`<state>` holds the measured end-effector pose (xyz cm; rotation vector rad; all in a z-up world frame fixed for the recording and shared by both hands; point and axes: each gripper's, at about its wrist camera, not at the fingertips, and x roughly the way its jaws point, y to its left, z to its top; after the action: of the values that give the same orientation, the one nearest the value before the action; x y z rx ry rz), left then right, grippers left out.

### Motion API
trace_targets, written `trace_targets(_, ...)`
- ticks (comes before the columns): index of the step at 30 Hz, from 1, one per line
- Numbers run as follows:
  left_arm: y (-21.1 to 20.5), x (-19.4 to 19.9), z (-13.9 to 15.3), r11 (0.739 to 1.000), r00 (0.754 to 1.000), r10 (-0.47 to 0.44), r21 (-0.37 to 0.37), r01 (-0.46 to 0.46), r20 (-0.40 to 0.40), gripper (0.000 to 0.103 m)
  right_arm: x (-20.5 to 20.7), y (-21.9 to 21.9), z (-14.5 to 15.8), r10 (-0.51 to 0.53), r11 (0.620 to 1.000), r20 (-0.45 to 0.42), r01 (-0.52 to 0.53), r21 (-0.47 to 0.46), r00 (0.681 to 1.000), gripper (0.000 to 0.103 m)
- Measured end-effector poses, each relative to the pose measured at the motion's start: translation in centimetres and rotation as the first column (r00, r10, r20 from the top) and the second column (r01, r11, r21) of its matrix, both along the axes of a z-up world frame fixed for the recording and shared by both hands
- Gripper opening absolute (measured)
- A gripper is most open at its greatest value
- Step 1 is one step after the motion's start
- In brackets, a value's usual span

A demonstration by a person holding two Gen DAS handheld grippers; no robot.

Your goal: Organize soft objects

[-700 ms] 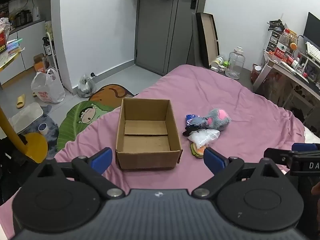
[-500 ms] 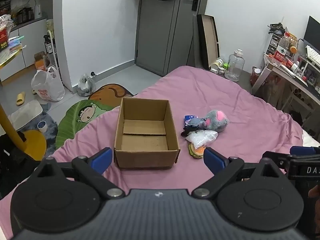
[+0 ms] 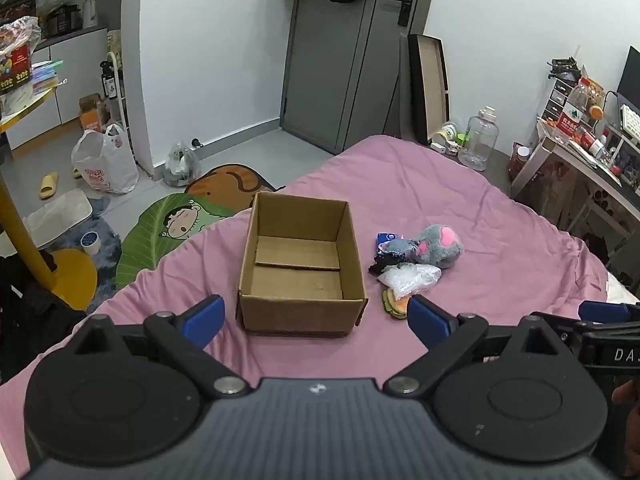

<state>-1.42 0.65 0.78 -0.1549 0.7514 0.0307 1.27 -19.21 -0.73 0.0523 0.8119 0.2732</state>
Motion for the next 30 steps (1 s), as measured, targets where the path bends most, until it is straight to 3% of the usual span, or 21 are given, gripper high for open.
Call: trace_targets(30, 0.66, -0.44, 0.48, 1.0, 1.0, 0.007, -0.005, -0.007, 0.014, 0.097, -0.28, 0.77, 0.2, -0.002, 0.999, 0.005, 0.002, -0.04, 1.0, 0.103)
